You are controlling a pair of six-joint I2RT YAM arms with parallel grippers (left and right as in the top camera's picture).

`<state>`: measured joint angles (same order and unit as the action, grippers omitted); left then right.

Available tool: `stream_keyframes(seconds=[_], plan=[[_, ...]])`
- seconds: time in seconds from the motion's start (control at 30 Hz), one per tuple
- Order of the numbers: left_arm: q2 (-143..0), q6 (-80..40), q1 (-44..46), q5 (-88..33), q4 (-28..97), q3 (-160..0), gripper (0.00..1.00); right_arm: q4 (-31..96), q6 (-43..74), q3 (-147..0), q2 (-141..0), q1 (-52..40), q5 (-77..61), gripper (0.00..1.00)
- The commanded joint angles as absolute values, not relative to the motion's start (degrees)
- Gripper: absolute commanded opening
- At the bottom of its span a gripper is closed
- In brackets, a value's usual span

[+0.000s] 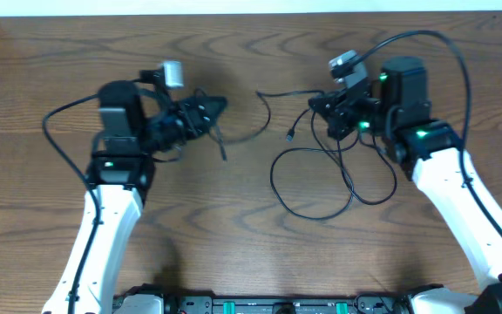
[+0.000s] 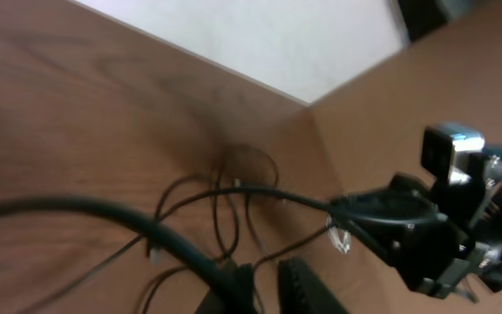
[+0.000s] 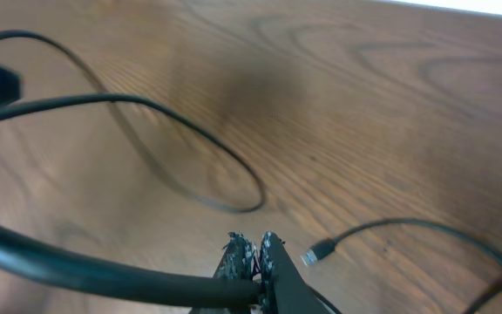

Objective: Untangle cables

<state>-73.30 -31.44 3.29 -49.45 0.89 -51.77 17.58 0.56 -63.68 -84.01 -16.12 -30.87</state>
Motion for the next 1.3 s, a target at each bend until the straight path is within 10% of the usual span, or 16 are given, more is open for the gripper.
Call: stream_keyframes(seconds=[0.0,0.33,0.83,1.27], plan=[[-72.97,-26.17,6.59,-43.77,2.2,-52.73,0.25,17.76,-1.5,-63.75,-84.71,-18.7,-20.95,0.01],[-72.99,-26.15,11.64,-43.68,4.25,-52.73,0.69,15.14,-1.37,-63.75,-84.82,-21.87,-23.94,0.01],[-72.99,-26.79,20.45,-28.05,2.9,-52.73,0.74,19.79,6.31,-63.75,-84.82,-21.71,-18.33,0.01],[-72.99,-93.08,21.21,-31.79,0.38,-52.73,0.75,18.92,11.35,-63.75,-86.11,-22.61,2.68,0.01]])
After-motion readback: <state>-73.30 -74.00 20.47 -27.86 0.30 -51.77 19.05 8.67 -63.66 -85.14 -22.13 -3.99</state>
